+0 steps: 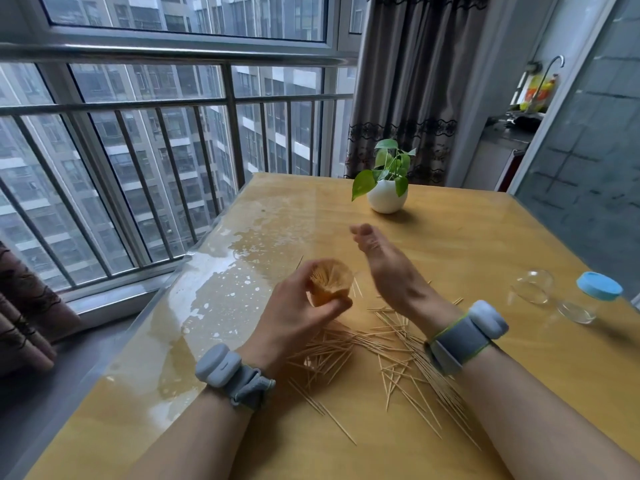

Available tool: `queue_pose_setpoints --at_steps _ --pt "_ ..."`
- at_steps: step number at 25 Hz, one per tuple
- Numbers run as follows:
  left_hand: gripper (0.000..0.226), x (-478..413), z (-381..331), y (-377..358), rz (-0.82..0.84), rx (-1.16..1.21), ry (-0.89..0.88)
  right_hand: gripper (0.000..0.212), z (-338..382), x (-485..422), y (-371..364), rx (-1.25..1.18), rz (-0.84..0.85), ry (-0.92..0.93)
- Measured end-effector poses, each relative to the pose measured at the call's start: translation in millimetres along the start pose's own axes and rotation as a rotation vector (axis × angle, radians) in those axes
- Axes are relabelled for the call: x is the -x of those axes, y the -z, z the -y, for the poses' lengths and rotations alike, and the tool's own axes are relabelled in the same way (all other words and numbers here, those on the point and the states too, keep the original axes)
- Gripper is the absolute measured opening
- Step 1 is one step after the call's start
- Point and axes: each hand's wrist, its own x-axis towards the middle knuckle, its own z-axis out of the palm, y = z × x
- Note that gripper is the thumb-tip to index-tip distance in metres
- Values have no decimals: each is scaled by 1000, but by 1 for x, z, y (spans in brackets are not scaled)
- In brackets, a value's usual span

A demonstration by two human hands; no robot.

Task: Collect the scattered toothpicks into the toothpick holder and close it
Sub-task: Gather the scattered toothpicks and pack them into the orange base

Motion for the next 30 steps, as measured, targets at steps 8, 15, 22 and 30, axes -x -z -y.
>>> queue_pose_setpoints --at_steps 8,15,22,30 --pt "52 -7 10 6 -232 -137 135 43 -1 28 -3 743 599 -51" --pt "54 -3 11 -4 -176 -161 115 20 3 26 -1 871 571 -97" --pt "52 -2 9 -3 -155 -154 107 9 -16 17 3 673 632 -108" --pt "54 -2 10 -11 -101 -141 95 13 -14 8 8 -350 -226 56"
